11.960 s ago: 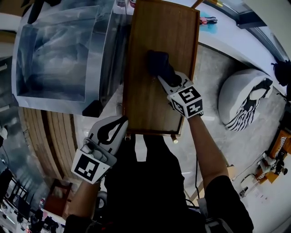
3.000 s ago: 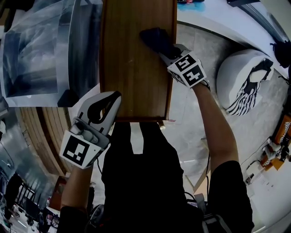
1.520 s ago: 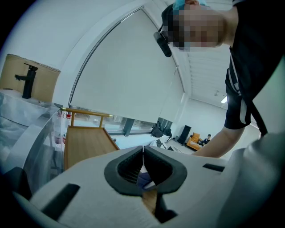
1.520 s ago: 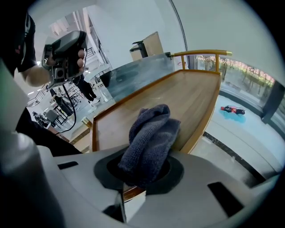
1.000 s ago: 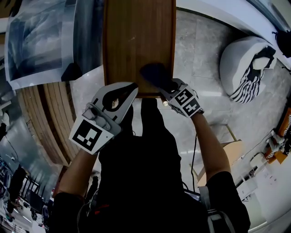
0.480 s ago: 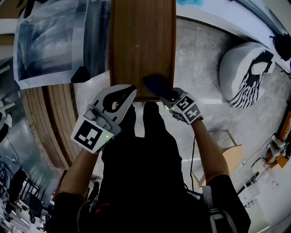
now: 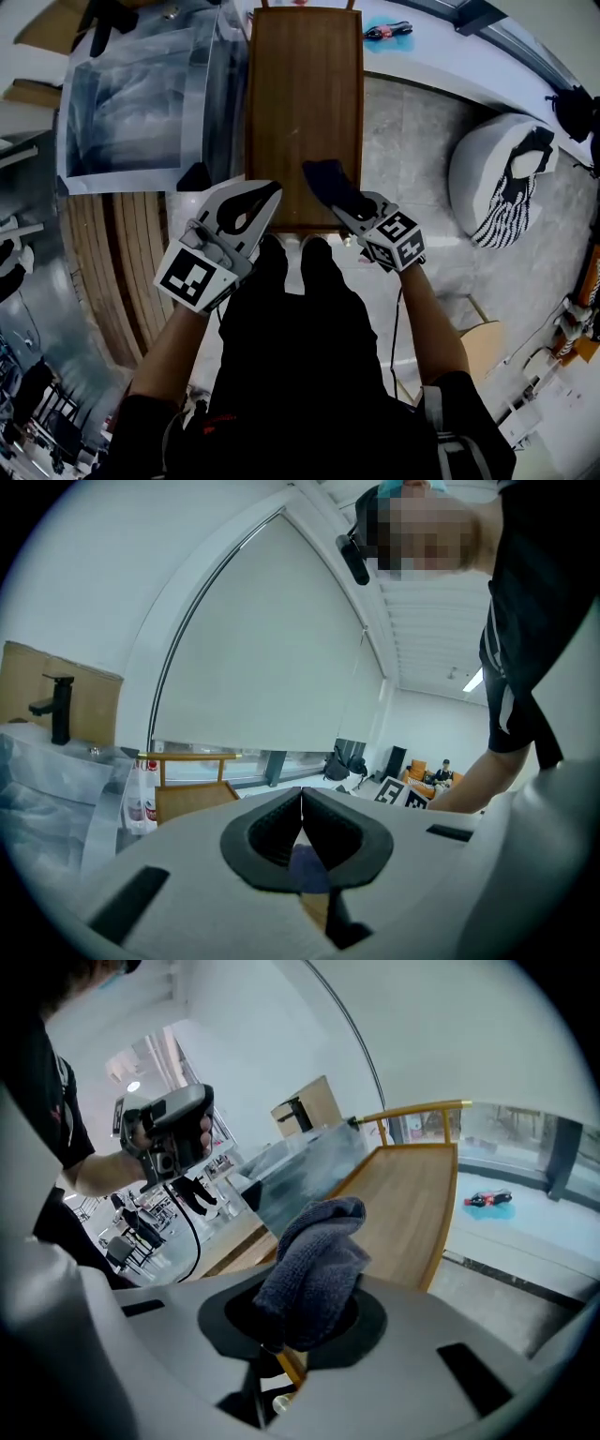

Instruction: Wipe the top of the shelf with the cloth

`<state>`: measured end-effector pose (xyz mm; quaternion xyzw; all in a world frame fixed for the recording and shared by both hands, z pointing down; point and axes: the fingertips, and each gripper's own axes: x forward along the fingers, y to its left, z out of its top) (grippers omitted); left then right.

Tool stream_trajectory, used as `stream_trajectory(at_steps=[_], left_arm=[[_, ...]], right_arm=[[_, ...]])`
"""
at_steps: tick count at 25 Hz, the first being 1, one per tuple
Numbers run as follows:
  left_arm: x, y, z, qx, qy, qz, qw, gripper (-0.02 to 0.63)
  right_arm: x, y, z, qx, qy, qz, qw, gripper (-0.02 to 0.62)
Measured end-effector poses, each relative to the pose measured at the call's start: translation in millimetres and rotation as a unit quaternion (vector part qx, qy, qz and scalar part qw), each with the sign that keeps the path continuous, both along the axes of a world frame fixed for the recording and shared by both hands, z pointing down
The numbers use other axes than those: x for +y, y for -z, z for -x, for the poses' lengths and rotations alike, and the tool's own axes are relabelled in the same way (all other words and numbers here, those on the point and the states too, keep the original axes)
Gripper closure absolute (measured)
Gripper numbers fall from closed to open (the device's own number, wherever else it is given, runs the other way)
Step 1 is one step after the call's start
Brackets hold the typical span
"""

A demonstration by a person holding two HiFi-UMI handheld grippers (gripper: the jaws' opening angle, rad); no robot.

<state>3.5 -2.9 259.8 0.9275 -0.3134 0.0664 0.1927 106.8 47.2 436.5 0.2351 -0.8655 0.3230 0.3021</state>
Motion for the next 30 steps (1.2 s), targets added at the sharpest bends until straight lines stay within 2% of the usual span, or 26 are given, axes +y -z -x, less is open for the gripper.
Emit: stream_trajectory(at_steps=[8, 16, 30], left_arm=[[-18.1, 48.6, 17.8, -0.001, 0.010, -0.045, 0.9990, 0.586], [-25.1, 79.3, 24.2, 0.004, 0.011, -0.068, 0.9976, 0.586], [-31.4, 137.2, 12.4, 0.015, 0.009, -0.117, 0.9929, 0.586]], right_arm=[[-33.7, 77.6, 13.3, -0.044, -0.026, -0.050, 0.997, 0.535], [-52.4, 136.1, 26.6, -0.066, -0.030, -0.090, 0.993, 0.535], [-76.7, 236.2, 24.7, -0.120, -0.049, -0.177, 0.976, 0.535]])
